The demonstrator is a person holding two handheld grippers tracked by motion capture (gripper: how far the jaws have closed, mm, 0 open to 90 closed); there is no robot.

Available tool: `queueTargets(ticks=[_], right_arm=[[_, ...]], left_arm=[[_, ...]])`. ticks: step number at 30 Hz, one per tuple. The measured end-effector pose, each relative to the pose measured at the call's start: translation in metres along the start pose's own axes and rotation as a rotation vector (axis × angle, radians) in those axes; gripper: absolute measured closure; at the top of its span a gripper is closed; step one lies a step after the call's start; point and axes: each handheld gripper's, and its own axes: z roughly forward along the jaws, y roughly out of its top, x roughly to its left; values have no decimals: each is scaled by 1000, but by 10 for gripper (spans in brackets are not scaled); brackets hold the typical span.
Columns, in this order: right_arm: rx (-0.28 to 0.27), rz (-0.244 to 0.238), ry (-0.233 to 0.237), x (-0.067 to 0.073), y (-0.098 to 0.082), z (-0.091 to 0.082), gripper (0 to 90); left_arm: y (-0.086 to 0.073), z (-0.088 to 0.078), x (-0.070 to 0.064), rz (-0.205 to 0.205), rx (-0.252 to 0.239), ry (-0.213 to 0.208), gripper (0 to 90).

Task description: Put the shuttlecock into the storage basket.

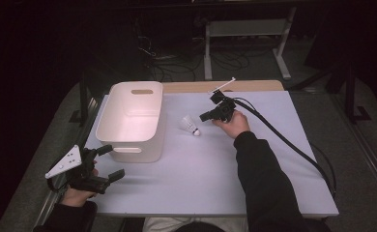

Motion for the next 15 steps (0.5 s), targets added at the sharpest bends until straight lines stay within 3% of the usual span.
queueTargets(ticks=[4, 15], right_arm=[[-1, 0, 7, 2, 1, -4, 737], [17, 5, -53, 2, 4, -11, 262]], left_arm=[[0, 0, 0, 0, 1, 0, 0], [0, 1, 0, -4, 3, 4, 0]])
